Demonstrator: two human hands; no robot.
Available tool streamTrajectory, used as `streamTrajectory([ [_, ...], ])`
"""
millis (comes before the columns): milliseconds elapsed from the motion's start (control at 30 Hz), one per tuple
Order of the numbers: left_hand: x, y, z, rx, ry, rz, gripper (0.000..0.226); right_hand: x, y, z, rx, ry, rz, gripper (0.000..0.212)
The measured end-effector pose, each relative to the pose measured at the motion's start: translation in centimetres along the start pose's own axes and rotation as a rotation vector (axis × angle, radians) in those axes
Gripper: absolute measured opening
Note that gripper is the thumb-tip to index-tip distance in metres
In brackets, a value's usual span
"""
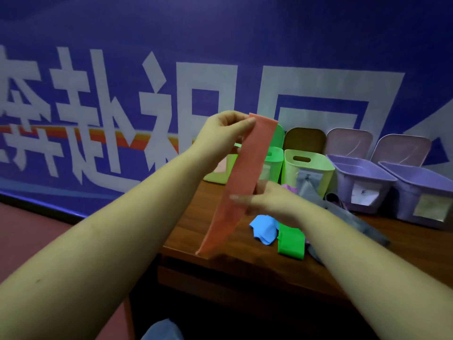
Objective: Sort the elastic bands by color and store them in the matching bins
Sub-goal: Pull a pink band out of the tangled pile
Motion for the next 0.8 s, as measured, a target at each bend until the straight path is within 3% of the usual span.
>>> streamTrajectory([
  [300,3.2,-5.4,-1.2,-0.161,-0.109,-0.129,0.014,-4.1,4.9,0.0,0.159,0.105,-0.178,0.012],
  [567,10.6,-9.0,-2.4,-0.234,-0.281,-0.057,0.015,-8.4,6.7,-1.8,0.096,0.170,-0.170,0.009],
  [800,15.4,-11.5,-4.1,-0.256,-0.362,-0.095,0.011,-10.4,9.1,-4.6,0.143,0.212,-0.250,0.015],
])
Point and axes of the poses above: each hand's wrist, its own z-axis away from the middle knuckle, its own y-axis out of the palm, x = y × z, the point moved 9 cm from there along -z, towards the middle knuckle, and after that the axes turned 7 degrees about -y, right-handed, at the moved point
